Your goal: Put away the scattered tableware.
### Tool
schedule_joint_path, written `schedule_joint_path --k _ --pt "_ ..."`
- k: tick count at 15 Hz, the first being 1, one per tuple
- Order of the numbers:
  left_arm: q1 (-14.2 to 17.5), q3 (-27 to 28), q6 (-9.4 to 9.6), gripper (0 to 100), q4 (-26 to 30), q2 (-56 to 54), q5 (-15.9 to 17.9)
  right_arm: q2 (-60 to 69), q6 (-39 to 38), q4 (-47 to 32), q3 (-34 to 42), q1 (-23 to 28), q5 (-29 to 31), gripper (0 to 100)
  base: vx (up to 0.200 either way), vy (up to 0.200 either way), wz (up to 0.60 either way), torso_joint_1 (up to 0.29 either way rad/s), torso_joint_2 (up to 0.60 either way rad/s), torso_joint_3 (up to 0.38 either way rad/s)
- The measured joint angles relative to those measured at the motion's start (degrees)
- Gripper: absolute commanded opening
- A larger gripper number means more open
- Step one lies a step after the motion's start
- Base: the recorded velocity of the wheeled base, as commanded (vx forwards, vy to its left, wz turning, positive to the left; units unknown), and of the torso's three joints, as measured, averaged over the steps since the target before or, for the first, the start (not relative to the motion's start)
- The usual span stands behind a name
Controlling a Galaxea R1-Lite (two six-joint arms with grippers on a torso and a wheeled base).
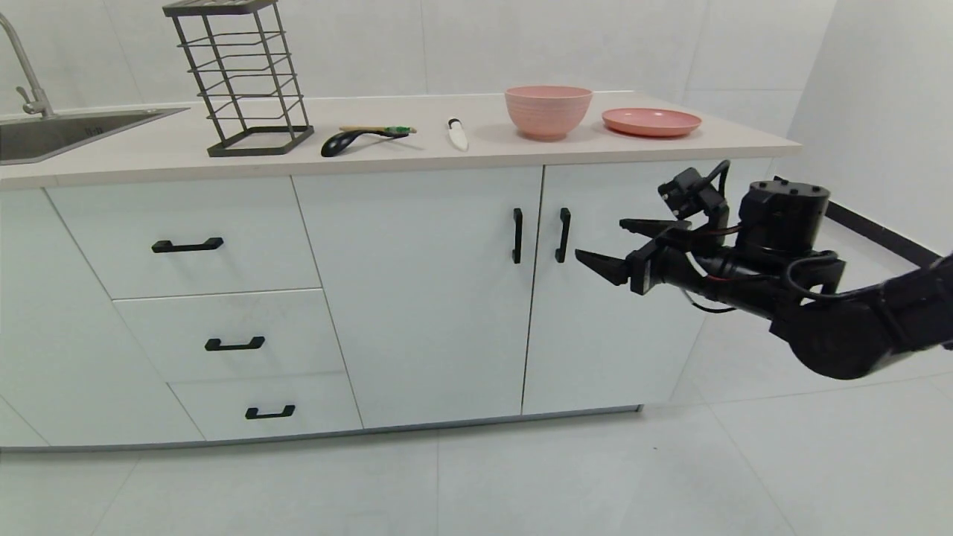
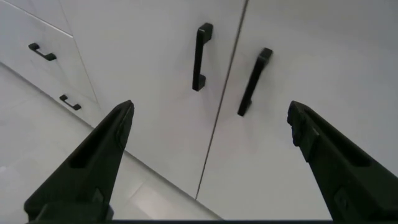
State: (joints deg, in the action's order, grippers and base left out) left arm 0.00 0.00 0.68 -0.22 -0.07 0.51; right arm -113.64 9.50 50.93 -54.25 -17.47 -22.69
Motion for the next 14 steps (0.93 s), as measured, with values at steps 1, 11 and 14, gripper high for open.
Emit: schedule_joint_path --k 1,11,14 --pt "0.0 0.0 -0.06 100 0.0 0.0 0.2 -3.1 0.6 1.3 -2.5 0.4 -2.1 100 0.000 0.000 0.00 0.000 0.00 0.000" --pt "0.0 1.5 -0.41 100 -20.2 0.0 2.8 -13.2 1.2 6.2 -8.8 1.3 -3.7 100 0.000 0.000 0.00 0.000 0.00 0.000" --pt "-1.1 11.3 -1.58 100 -12.7 2.3 8.2 -13.0 1.2 6.3 -8.7 1.3 -3.7 100 0.000 0.000 0.00 0.000 0.00 0.000"
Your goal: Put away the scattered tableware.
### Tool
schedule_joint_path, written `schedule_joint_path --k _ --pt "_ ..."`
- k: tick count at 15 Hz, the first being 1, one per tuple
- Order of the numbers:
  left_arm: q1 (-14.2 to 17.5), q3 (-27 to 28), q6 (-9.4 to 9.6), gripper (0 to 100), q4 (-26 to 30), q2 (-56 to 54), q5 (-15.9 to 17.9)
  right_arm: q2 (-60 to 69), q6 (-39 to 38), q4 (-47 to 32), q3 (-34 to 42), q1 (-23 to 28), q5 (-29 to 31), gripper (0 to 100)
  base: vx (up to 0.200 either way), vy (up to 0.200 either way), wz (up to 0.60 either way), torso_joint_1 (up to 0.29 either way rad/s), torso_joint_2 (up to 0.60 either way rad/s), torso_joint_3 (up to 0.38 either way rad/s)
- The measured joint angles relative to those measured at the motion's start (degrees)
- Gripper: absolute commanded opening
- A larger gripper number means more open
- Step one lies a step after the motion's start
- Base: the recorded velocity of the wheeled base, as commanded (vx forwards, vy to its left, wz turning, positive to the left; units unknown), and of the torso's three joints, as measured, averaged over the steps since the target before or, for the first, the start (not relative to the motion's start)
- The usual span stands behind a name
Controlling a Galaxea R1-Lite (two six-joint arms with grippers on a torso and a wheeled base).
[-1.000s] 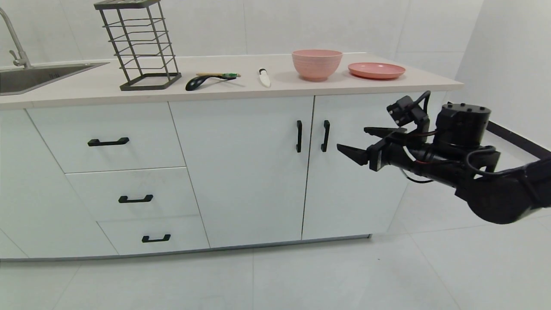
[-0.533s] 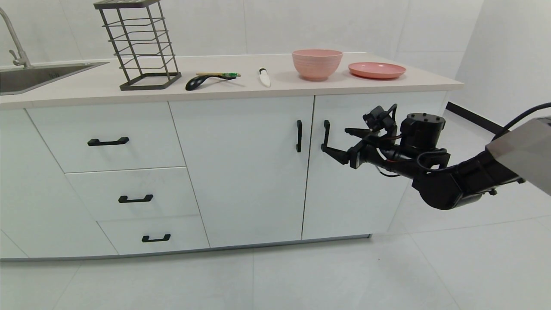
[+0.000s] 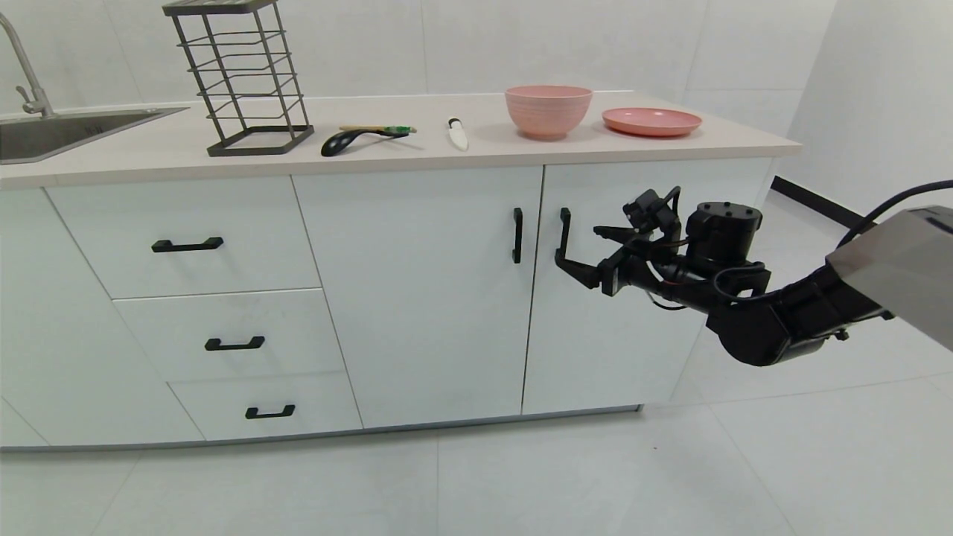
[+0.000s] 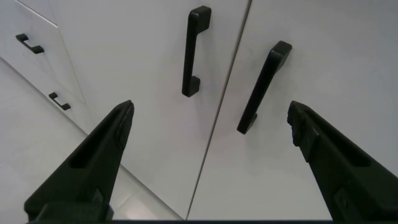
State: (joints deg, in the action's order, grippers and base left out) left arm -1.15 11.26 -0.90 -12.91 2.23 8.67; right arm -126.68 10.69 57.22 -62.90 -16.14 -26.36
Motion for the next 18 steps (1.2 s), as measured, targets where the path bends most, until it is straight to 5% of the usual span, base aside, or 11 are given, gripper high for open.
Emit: schedule_joint_path --k 3,7,9,11,16,18 --pt "-4.3 9.8 -0.43 100 3.1 9.6 3.4 0.3 -1.6 0.1 0.3 -0.4 0.2 100 0.000 0.000 0.00 0.000 0.00 0.000" --pt "-8.8 17.5 8.56 100 3.7 26.6 7.3 0.5 -2.8 4.3 3.5 -1.0 0.3 100 0.000 0.000 0.00 0.000 0.00 0.000" --pt "-9.9 19.1 10.51 100 3.8 33.5 10.1 1.0 -3.8 7.5 7.0 -1.0 0.3 100 0.000 0.000 0.00 0.000 0.00 0.000" --pt "-11.3 19.6 10.93 100 3.5 38.5 12.3 1.3 -4.4 9.2 9.0 -0.7 0.3 100 0.000 0.000 0.00 0.000 0.00 0.000" --pt "-23.1 17.1 10.51 100 -4.4 51.6 14.6 -0.2 -4.1 9.5 6.4 -0.1 -2.2 100 0.000 0.000 0.00 0.000 0.00 0.000" --pt "-25.1 16.2 10.14 100 -5.3 56.3 15.0 -1.1 -3.4 9.5 4.1 0.7 -3.9 100 0.000 0.000 0.00 0.000 0.00 0.000"
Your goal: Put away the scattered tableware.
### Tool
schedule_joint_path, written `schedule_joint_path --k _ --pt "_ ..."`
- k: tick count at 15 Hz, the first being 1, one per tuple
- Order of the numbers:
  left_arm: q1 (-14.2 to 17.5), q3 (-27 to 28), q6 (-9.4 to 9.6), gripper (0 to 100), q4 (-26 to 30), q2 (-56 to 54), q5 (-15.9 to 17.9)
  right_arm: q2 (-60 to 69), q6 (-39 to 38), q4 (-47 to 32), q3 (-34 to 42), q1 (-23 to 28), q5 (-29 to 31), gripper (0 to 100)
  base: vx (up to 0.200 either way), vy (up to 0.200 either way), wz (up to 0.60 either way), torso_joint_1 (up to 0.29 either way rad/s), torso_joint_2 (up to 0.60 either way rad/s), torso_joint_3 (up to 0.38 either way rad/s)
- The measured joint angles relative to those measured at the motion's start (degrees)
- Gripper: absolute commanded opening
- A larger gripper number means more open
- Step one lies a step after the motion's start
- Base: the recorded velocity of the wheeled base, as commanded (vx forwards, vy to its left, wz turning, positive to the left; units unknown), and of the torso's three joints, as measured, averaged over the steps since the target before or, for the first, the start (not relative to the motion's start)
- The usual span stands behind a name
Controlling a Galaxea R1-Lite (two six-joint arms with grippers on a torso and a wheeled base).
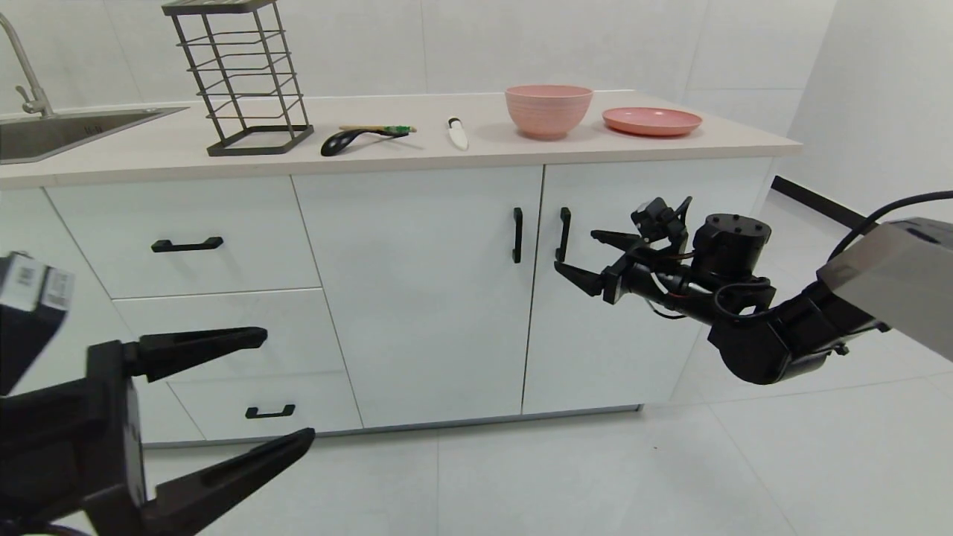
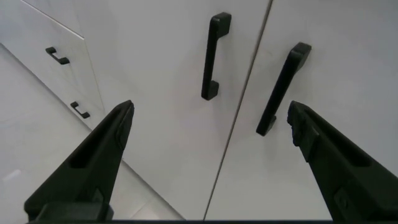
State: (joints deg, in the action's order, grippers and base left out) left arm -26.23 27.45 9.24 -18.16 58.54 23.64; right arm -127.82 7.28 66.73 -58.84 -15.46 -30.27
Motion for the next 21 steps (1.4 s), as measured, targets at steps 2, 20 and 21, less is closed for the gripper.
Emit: schedule_joint_path --k 2,20,21 --pt "-0.7 -0.1 -0.44 100 -4.0 4.7 0.9 -1.1 0.1 0.0 -1.7 0.5 -0.2 100 0.000 0.000 0.00 0.000 0.00 0.000" --pt "-3.1 6.8 7.47 100 -36.2 34.6 10.9 -14.8 0.1 0.1 -19.8 0.0 -2.4 100 0.000 0.000 0.00 0.000 0.00 0.000" --pt "-3.4 8.5 7.49 100 -36.4 36.3 11.0 -15.1 0.1 0.1 -19.9 -0.2 -2.5 100 0.000 0.000 0.00 0.000 0.00 0.000"
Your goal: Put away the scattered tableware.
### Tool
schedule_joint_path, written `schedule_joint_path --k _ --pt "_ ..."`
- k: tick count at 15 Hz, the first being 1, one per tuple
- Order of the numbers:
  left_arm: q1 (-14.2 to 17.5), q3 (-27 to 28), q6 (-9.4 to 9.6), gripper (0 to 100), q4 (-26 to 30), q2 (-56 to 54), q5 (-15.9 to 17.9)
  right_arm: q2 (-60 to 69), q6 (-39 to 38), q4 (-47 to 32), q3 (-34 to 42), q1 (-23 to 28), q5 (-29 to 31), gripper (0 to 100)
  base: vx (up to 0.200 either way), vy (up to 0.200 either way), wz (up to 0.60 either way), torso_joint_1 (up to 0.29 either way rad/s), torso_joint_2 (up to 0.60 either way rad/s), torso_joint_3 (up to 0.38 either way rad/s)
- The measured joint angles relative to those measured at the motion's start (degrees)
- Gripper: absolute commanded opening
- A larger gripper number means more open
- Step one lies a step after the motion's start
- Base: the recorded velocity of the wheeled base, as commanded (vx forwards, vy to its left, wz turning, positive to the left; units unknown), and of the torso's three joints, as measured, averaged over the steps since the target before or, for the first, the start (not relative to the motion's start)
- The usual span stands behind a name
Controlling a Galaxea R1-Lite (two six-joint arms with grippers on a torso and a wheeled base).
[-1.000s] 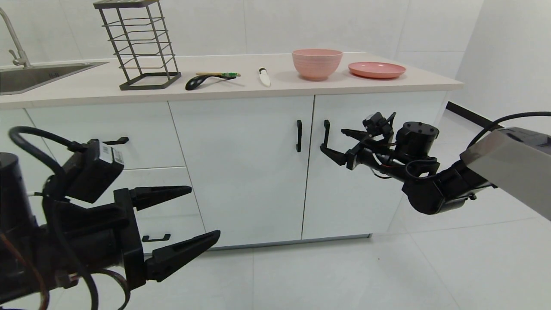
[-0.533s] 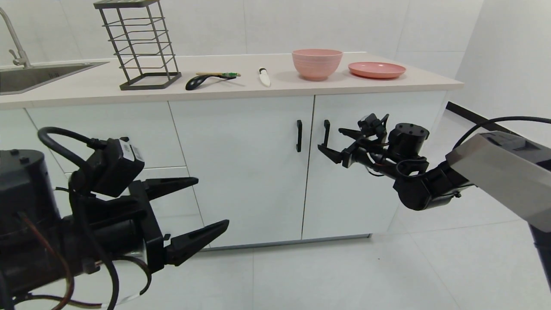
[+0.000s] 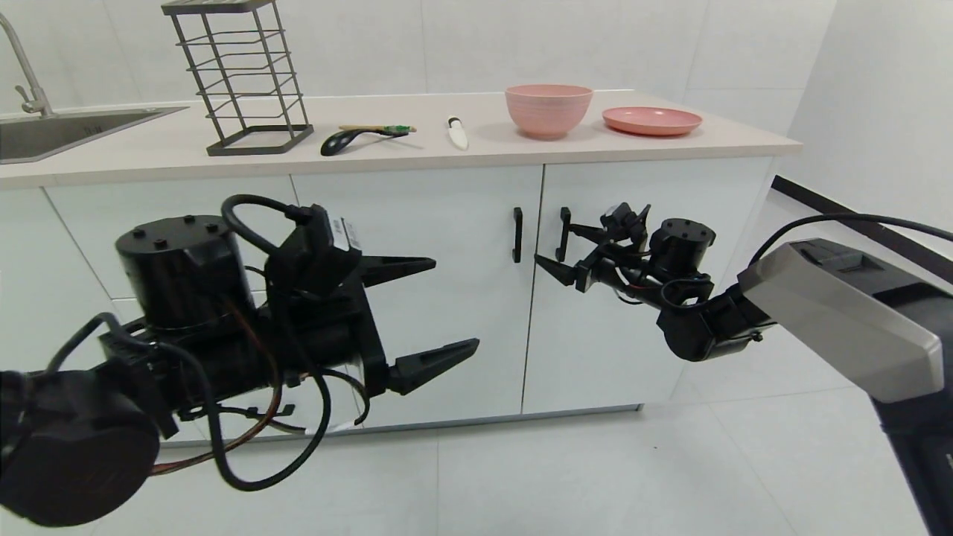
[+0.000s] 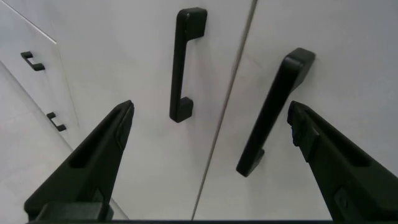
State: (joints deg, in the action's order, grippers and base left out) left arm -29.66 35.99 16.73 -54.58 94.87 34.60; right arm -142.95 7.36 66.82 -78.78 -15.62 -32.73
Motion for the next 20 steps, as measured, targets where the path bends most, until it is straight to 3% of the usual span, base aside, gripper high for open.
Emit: schedule_joint_path --k 5,8,12,14,17,20 --pt "-3.1 9.8 -0.12 100 -0.9 8.7 0.0 -1.9 0.0 0.6 -2.5 0.2 -0.4 100 0.000 0.000 0.00 0.000 0.00 0.000" --pt "-3.5 12.7 -0.45 100 -1.0 12.2 -0.4 -3.4 -0.2 0.3 -5.6 0.1 -3.6 100 0.000 0.000 0.00 0.000 0.00 0.000" --pt "-3.2 18.1 -3.78 100 -1.0 15.8 -3.8 -5.2 -0.2 0.5 -8.0 -0.5 -4.9 100 0.000 0.000 0.00 0.000 0.00 0.000" --pt "-3.0 20.6 -4.24 100 -1.0 17.5 -4.2 -5.5 -0.3 1.5 -8.2 -0.8 -7.1 100 0.000 0.000 0.00 0.000 0.00 0.000" --pt "-3.3 23.5 -4.24 100 -1.7 20.3 -4.1 -4.6 -0.5 3.9 -5.6 -1.4 -9.9 100 0.000 0.000 0.00 0.000 0.00 0.000" --pt "-3.9 27.6 -4.25 100 -3.2 23.4 -2.9 0.0 -0.5 6.4 3.8 -1.4 -11.3 100 0.000 0.000 0.00 0.000 0.00 0.000"
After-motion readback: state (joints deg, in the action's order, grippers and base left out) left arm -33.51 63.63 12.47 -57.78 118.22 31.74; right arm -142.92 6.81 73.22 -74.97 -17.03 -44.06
